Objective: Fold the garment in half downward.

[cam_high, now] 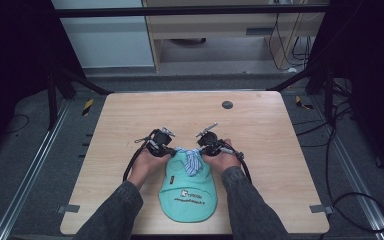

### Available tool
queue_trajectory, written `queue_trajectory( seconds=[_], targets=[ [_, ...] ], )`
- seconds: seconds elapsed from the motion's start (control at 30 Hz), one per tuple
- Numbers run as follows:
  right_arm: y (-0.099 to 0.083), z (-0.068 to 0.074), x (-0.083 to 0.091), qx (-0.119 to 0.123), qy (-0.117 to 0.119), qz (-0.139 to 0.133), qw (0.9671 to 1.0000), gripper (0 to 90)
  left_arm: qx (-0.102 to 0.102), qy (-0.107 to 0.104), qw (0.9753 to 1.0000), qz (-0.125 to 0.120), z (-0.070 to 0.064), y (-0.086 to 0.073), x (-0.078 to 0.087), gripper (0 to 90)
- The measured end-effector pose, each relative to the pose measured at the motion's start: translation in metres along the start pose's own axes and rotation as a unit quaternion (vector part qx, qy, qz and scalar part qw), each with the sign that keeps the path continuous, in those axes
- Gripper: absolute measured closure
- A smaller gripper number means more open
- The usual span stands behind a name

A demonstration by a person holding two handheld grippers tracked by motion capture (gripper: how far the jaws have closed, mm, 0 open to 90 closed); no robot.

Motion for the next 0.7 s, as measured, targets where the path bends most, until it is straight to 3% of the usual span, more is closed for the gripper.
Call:
queue_trajectory(
  seconds=[0.7],
  targets=[
    [0.007, -0.001, 0.032, 0.052, -0.009, -0.040, 0.9978, 83.3, -0.035, -0.011, 0.9991, -0.023, -0.012, 0.010, 0.027, 87.3]
  ],
)
Point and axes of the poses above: each handheld gripper's, and its own axes: x roughly backward along the jaws, y roughly out of its top, z roughly to its left, the point moved 8 cm from there along -x, roughly forward along the jaws, and after that the axes turned 14 degrees about x, right-handed, at the moved point
